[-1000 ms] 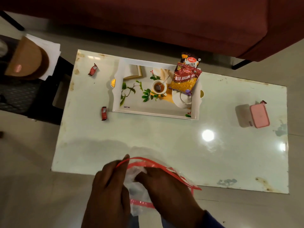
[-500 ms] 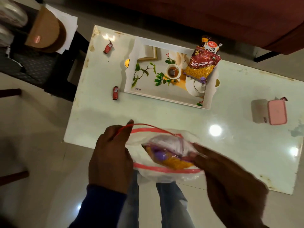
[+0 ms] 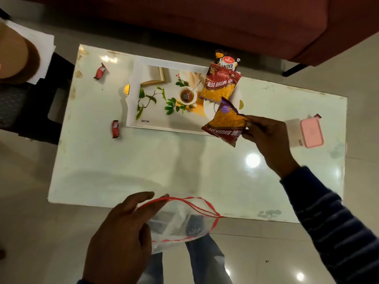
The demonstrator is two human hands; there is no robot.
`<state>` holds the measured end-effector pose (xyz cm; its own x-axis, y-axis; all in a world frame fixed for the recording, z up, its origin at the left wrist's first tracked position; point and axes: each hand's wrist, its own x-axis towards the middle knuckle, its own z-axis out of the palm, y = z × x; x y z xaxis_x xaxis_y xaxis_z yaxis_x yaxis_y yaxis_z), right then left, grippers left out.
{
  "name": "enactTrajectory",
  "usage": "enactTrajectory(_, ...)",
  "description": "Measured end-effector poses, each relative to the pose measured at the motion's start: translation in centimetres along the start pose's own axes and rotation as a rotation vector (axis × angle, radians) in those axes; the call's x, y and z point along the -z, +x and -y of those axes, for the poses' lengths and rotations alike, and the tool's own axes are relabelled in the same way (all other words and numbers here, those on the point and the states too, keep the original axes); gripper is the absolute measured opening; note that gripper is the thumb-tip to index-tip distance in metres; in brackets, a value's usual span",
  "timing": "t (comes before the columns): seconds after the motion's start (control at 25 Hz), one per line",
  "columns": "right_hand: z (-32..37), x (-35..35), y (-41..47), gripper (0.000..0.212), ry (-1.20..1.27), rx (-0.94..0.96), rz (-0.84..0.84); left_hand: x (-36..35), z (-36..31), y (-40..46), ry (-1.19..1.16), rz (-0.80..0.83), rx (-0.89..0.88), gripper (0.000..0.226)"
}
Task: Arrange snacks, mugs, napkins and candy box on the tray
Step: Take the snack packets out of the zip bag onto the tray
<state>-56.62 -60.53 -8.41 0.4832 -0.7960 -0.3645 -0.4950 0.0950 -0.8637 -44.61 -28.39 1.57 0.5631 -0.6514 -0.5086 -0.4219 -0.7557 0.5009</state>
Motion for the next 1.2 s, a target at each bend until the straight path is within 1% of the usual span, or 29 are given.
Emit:
enactTrajectory(0.08,-1.8,-0.3,3.2,0.025,-0.104,-0.011,0.050,-0.1,0.0,0.2,-0.047,0.013,-0.006,0.083)
enactTrajectory(0.2,-3.1,-0.8,7.0,0.023,-0.215,-0.015,0.092,-0.3,0.5,0.4,-0.017,0.016,-0.088,0.080)
enactTrajectory(0.32,-3.1,-1.1,9.7,0.023,-0.332,-0.011,0.132,-0.6,0.7,0.6,-0.013,0.004,-0.103,0.078)
enactTrajectory(0.36,-2.9,-1.3,10.3,0.022,-0.436,0.036,0.155,-0.7,0.6,0.7,-0.006,-0.005,-0.108,0.075)
enactTrajectory(0.44,-2.2,-1.4,11.1,0.023,-0.748,0.214,0.214,-1.0,0.5,0.9,0.014,-0.031,-0.146,0.065)
enactTrajectory(0.48,-1.5,-1.5,11.5,0.025,-0.871,0.291,0.266,-1.0,0.4,1.0,0.024,-0.037,-0.163,0.060)
enactTrajectory(0.52,-0.4,-1.6,11.8,0.026,-0.967,0.327,0.336,-1.0,0.3,1.1,0.024,-0.035,-0.180,0.053)
enactTrajectory(0.6,1.7,-2.2,12.4,0.024,-1.208,0.412,0.470,-1.0,-0.1,1.4,0.044,-0.050,-0.219,0.030)
enactTrajectory(0.64,2.7,-2.8,12.7,0.022,-1.354,0.500,0.499,-1.2,-0.3,1.5,0.062,-0.052,-0.230,0.025)
enactTrajectory(0.68,3.6,-3.7,13.0,0.021,-1.487,0.604,0.511,-1.3,-0.5,1.6,0.069,-0.037,-0.221,0.037)
enactTrajectory(0.72,4.3,-4.7,12.8,0.018,-1.599,0.700,0.518,-1.6,-0.5,1.7,0.061,-0.010,-0.208,0.055)
enactTrajectory(0.76,4.7,-5.9,12.6,0.015,-1.713,0.779,0.538,-1.8,-0.6,1.8,0.060,0.015,-0.200,0.068)
enactTrajectory(0.84,4.3,-8.6,11.8,0.015,-1.940,0.860,0.653,-2.1,-0.7,2.1,0.053,0.051,-0.216,0.076)
enactTrajectory(0.88,3.6,-9.8,11.2,0.019,-2.025,0.867,0.715,-2.4,-0.6,2.3,0.041,0.061,-0.229,0.079)
enactTrajectory(0.92,2.7,-10.5,10.7,0.022,-2.072,0.867,0.740,-2.6,-0.5,2.4,0.023,0.070,-0.246,0.079)
enactTrajectory(1.0,1.0,-11.0,9.9,0.024,-2.015,0.879,0.686,-2.9,-0.5,2.6,-0.043,0.083,-0.264,0.069)
enactTrajectory(1.08,-1.1,-10.3,9.1,0.029,-1.833,0.960,0.622,-3.1,-0.5,2.6,-0.106,0.069,-0.253,0.056)
enactTrajectory(1.12,-1.8,-9.7,8.5,0.034,-1.712,0.954,0.589,-3.3,-0.5,2.6,-0.129,0.051,-0.231,0.053)
enactTrajectory(1.16,-2.4,-9.0,7.7,0.038,-1.533,0.895,0.523,-3.3,-0.6,2.6,-0.149,0.021,-0.206,0.052)
enactTrajectory(1.2,-2.8,-8.2,6.7,0.040,-1.296,0.776,0.423,-3.3,-0.8,2.6,-0.169,-0.006,-0.178,0.050)
